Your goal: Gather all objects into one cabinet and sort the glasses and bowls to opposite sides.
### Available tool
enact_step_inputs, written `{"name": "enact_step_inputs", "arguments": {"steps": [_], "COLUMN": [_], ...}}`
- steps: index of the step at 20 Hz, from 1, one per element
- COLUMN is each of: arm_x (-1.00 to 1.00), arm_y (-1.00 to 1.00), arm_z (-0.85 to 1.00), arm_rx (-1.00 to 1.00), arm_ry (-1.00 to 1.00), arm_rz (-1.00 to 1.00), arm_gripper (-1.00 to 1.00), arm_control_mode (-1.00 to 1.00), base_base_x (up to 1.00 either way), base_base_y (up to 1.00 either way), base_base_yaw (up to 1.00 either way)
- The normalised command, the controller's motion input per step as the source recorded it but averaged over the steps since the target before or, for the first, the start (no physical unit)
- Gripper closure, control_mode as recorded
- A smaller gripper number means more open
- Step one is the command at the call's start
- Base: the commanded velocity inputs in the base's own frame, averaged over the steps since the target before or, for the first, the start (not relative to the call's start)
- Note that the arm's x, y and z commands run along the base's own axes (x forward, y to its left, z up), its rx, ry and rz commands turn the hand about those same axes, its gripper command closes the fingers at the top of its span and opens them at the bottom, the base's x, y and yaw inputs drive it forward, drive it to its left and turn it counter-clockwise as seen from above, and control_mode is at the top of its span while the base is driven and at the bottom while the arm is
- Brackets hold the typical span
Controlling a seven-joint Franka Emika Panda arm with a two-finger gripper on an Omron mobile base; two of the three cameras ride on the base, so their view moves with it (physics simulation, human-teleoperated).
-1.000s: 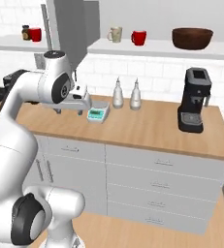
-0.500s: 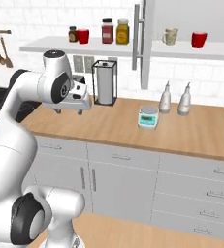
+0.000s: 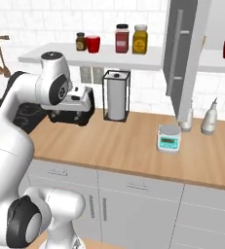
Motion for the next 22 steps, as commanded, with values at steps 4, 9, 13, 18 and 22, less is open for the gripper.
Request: {"name": "enact_step_inputs", "arguments": {"steps": [4, 9, 13, 18, 22], "arm_x": [0.0, 0.0, 0.0, 0.0, 0.0], "arm_y": [0.0, 0.0, 0.0, 0.0, 0.0], "arm_z": [0.0, 0.0, 0.0, 0.0, 0.0], "arm_rx": [0.0, 0.0, 0.0, 0.0, 0.0], "arm_ry": [0.0, 0.0, 0.0, 0.0, 0.0], "arm_rz": [0.0, 0.0, 0.0, 0.0, 0.0], "arm_gripper": [-1.0, -1.0, -1.0, -1.0, -1.0], "arm_control_mode": [1.0, 1.0, 1.0, 1.0, 1.0], "base_base_x": [0.81, 0.42, 0.43, 0.31, -0.04], "base_base_y": [-0.03, 0.0, 0.03, 0.11, 0.0], "base_base_yaw": [0.0, 0.04, 0.06, 0.0, 0.01]}}
